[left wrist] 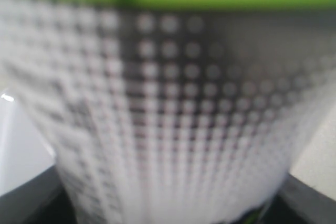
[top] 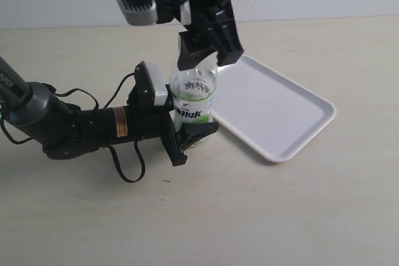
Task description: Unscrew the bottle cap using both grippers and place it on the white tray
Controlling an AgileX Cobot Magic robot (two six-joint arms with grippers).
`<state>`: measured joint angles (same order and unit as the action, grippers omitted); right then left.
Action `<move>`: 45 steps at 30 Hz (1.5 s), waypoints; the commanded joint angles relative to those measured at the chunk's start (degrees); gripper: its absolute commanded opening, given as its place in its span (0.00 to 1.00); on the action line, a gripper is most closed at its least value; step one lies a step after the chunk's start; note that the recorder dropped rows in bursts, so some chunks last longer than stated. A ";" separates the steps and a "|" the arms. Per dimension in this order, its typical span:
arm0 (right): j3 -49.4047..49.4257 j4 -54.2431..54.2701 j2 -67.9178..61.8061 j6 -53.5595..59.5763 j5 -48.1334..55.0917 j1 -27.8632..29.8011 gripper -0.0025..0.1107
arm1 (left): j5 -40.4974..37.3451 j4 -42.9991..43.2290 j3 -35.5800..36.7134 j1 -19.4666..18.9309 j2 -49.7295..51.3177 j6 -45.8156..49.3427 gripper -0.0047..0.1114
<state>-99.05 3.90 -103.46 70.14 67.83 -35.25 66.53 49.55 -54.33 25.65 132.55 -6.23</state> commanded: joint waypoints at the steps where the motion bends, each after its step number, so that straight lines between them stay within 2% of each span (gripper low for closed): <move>1: 0.15 -0.43 0.62 -28.37 -0.17 -0.02 0.62 | -1.31 0.77 0.17 0.12 -0.45 -0.16 0.05; 4: 0.15 -3.90 0.62 -43.14 -0.17 -0.02 0.62 | -1.31 0.77 0.17 0.12 -0.45 -0.16 0.05; 10: 0.15 -8.60 0.62 -65.20 2.13 -0.02 0.62 | -1.31 0.77 0.17 0.12 -0.45 -0.16 0.05; 25: 0.15 -8.47 0.62 -90.89 2.13 -0.02 0.62 | -1.31 0.77 0.17 0.12 -0.45 -0.16 0.05; 29: 0.15 -8.15 0.62 -94.32 0.58 -0.02 0.62 | -1.31 0.77 0.17 0.12 -0.45 -0.16 0.05; 42: 0.15 -6.82 -1.15 -94.73 0.73 -0.02 0.62 | -1.31 0.77 0.17 0.12 -0.45 -0.16 0.05; 45: 0.15 -6.93 -1.30 -94.85 0.63 -0.02 0.59 | -1.31 0.77 0.17 0.12 -0.45 -0.16 0.05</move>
<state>-99.05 -2.77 -104.66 -24.55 68.79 -35.25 66.65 49.55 -54.33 25.65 132.55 -6.23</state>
